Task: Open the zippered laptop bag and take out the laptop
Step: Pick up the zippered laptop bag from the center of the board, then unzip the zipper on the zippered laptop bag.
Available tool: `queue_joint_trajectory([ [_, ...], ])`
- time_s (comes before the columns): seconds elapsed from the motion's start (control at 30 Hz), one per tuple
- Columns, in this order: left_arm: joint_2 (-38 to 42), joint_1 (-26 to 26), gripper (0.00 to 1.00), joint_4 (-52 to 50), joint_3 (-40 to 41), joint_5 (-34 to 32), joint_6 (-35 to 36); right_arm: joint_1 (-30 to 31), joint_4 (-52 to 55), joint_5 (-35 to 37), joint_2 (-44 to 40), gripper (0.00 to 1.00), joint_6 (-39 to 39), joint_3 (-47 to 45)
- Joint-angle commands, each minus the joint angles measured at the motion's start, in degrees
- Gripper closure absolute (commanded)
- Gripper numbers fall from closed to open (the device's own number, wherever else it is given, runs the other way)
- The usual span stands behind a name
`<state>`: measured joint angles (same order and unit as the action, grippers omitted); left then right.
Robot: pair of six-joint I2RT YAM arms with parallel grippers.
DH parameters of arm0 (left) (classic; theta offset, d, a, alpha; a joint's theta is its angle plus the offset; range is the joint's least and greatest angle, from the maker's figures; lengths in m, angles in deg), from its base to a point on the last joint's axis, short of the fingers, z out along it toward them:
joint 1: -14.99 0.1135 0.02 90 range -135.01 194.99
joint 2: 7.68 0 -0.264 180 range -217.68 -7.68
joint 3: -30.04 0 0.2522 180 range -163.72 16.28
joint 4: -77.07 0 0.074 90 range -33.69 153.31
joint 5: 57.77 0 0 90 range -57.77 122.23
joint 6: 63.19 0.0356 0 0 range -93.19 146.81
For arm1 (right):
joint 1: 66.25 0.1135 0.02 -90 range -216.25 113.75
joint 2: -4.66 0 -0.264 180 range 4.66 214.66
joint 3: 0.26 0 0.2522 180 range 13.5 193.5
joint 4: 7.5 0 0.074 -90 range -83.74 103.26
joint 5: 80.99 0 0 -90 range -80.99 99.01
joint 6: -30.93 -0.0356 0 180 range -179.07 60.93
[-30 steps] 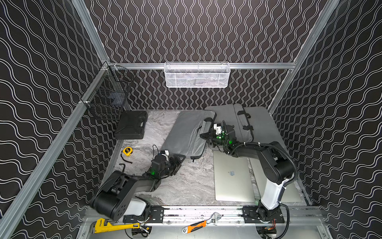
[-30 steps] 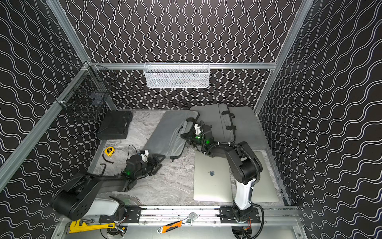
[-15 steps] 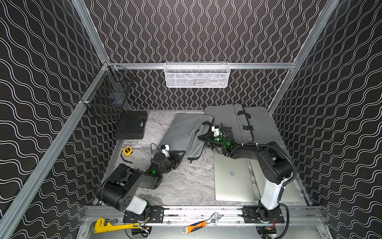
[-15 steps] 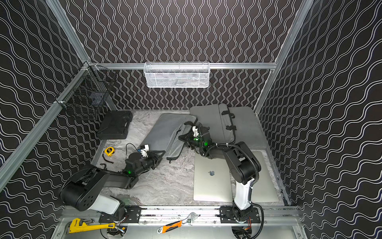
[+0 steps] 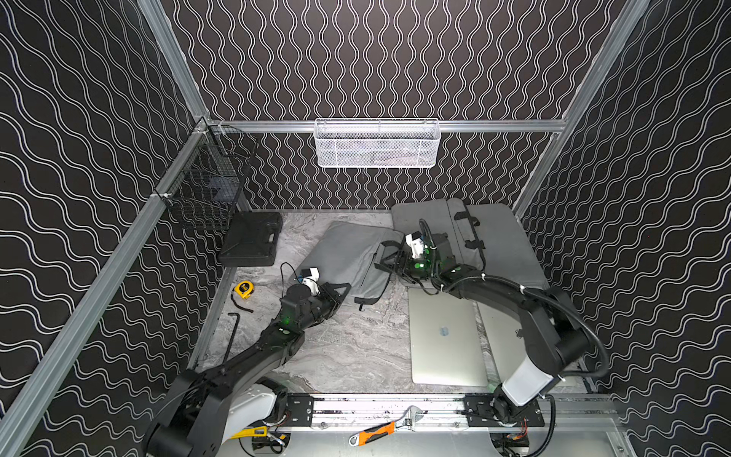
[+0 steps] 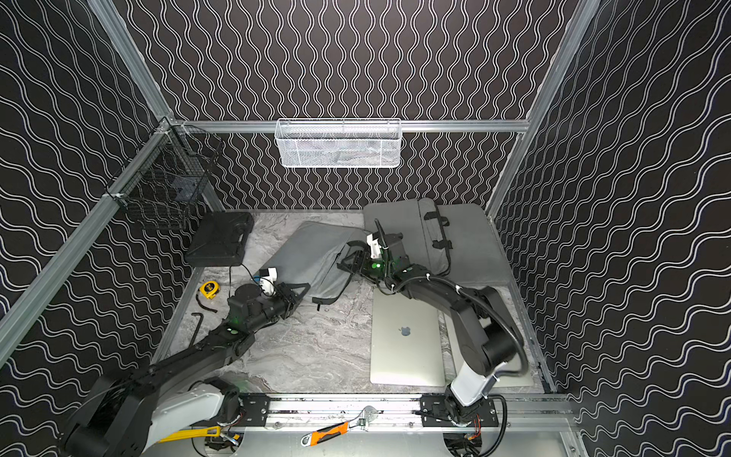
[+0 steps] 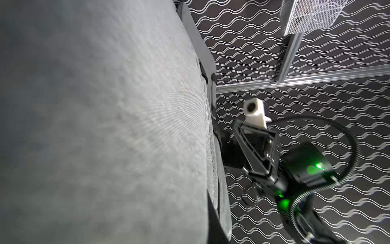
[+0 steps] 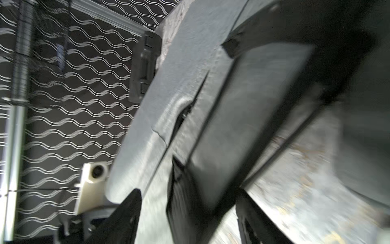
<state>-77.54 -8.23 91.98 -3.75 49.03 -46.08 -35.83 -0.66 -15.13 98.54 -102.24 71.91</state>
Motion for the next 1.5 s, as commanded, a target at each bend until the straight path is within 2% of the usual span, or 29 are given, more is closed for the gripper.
queue_joint_trajectory([
  [0.0, 2.5, 0.5, 1.00, -6.7, -2.4, -5.0, 6.6, 1.4, 9.7, 7.2, -4.9, 0.28, 8.3, -3.0],
  [0.13, 3.4, 0.5, 1.00, -12.1, -4.6, -5.9, 8.6, 5.2, 13.5, 12.6, -11.9, 0.29, 8.5, -6.8],
  [0.27, 1.8, 0.5, 1.00, -11.8, -5.5, -5.3, 9.2, 12.3, 12.6, 15.4, -15.1, 0.29, 5.5, -8.1],
  [0.47, 0.0, 0.5, 1.00, -9.2, -5.6, -4.3, 8.0, 23.0, 8.2, 14.5, -10.4, 0.37, 1.4, -4.3],
  [0.6, 0.8, 0.5, 1.00, -10.0, -5.6, -4.7, 8.0, 26.6, 8.6, 14.1, -5.6, 0.45, 2.6, 0.7],
  [0.8, 1.8, 0.5, 1.00, -10.4, -5.4, -4.1, 7.8, 27.1, 8.6, 15.5, -1.6, 0.58, 2.9, 3.8],
  [0.9, 2.5, 0.5, 1.00, -10.2, -4.8, -4.0, 7.3, 27.0, 8.4, 15.4, 0.2, 0.59, 2.2, 4.7],
  [1.1, 3.6, 0.5, 1.00, -11.1, -4.6, -4.3, 7.3, 27.2, 10.2, 16.9, 2.6, 0.56, 1.7, 5.5],
  [1.2, 3.5, 0.5, 1.00, -10.6, -4.6, -3.9, 7.0, 27.1, 10.7, 18.6, 2.8, 0.50, 1.7, 5.8],
  [1.47, 3.7, 0.5, 1.00, -10.5, -4.4, -3.5, 6.9, 27.2, 10.1, 24.8, 2.4, 0.50, 2.6, 6.1],
])
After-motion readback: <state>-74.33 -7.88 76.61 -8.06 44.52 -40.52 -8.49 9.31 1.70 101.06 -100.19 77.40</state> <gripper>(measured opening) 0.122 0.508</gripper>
